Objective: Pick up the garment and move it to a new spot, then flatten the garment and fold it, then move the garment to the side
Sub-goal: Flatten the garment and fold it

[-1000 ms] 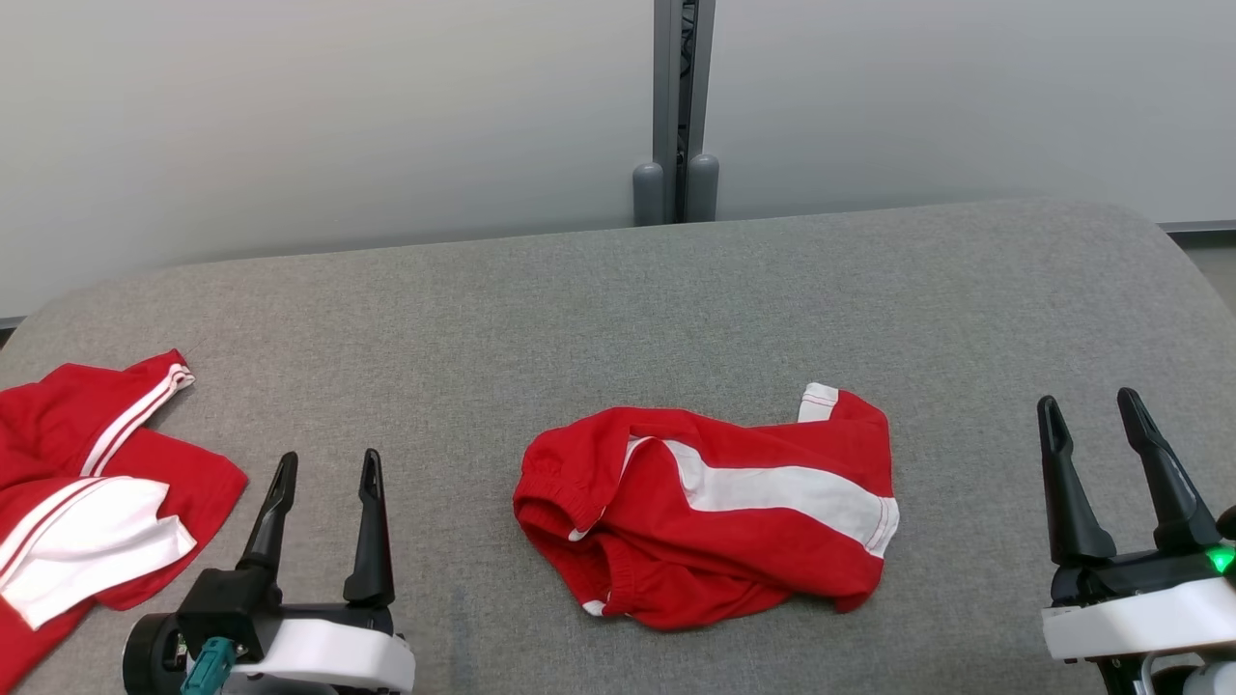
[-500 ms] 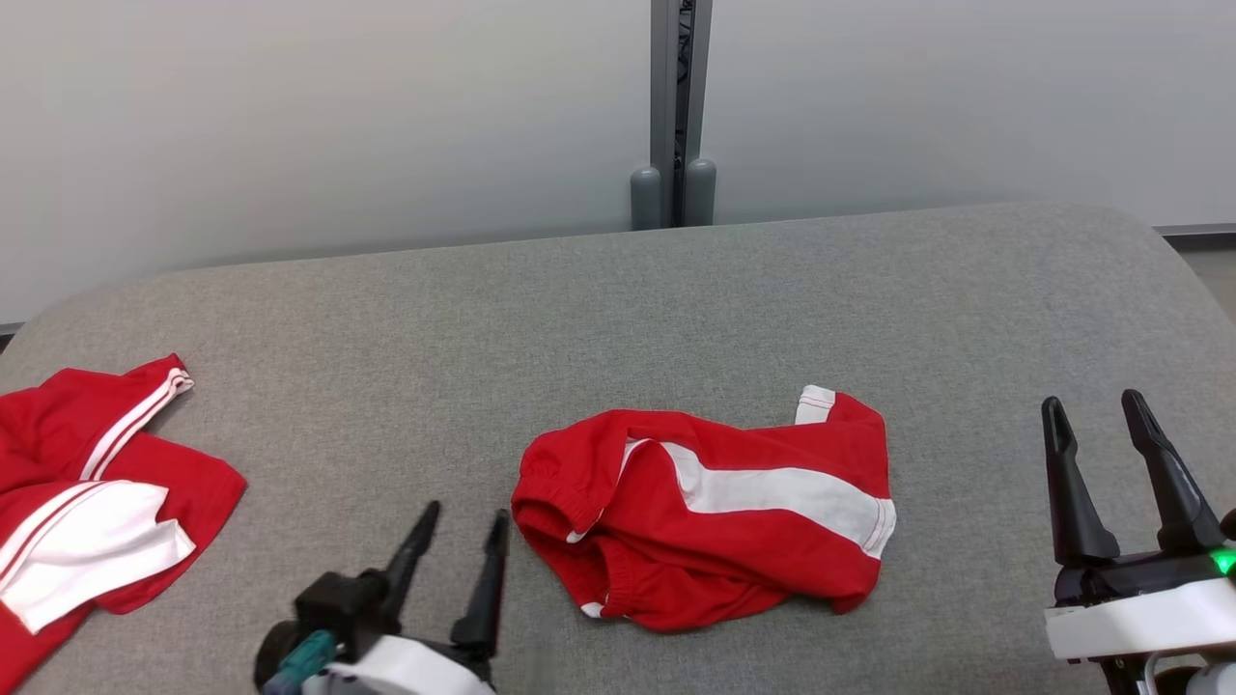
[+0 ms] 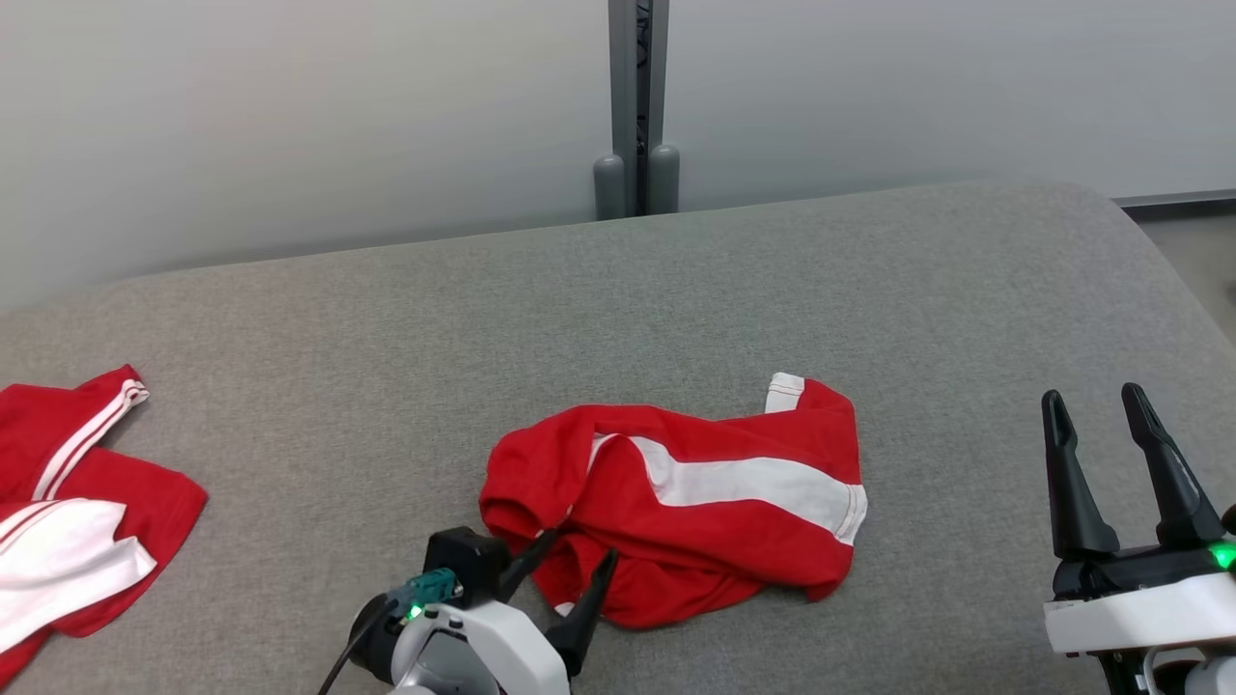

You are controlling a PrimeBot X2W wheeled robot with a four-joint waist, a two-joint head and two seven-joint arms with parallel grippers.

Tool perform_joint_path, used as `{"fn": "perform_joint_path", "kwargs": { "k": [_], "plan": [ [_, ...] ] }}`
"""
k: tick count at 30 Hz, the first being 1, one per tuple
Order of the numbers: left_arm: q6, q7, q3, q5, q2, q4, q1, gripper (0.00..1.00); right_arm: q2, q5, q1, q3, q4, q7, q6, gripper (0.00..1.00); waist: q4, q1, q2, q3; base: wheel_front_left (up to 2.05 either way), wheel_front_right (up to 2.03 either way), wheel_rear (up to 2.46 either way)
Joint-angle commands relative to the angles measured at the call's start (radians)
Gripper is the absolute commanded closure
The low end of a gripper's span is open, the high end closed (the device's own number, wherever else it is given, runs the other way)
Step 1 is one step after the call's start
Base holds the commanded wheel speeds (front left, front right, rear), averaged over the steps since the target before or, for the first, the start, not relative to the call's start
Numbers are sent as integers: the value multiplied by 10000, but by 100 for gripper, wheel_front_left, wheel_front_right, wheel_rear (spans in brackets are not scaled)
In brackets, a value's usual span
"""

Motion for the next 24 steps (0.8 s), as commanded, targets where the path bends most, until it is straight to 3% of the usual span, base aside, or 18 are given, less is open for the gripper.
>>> {"fn": "perform_joint_path", "kwargs": {
  "k": [1, 10, 15, 24],
  "plan": [
    [101, 106, 40, 24, 97, 61, -236, 0, -36, 17, -95, 20, 8, -46, 5, 0, -97, 0, 0, 48, 0, 0, 0],
    [671, 981, 132, 80, 390, 117, -323, 0, -27, 63, -119, 12, 30, -46, 3, 0, -377, 0, 0, 152, 0, 0, 0],
    [955, 1887, 173, 55, 710, -423, -185, 0, -56, 69, -111, -17, 44, -46, 3, 0, -395, 0, 0, 129, 0, 0, 0],
    [1551, 2431, 244, 192, 840, -1151, -231, 0, -115, -5, -84, 88, 77, -46, 3, 0, -363, 0, 0, 13, 0, 0, 0]
  ]
}}
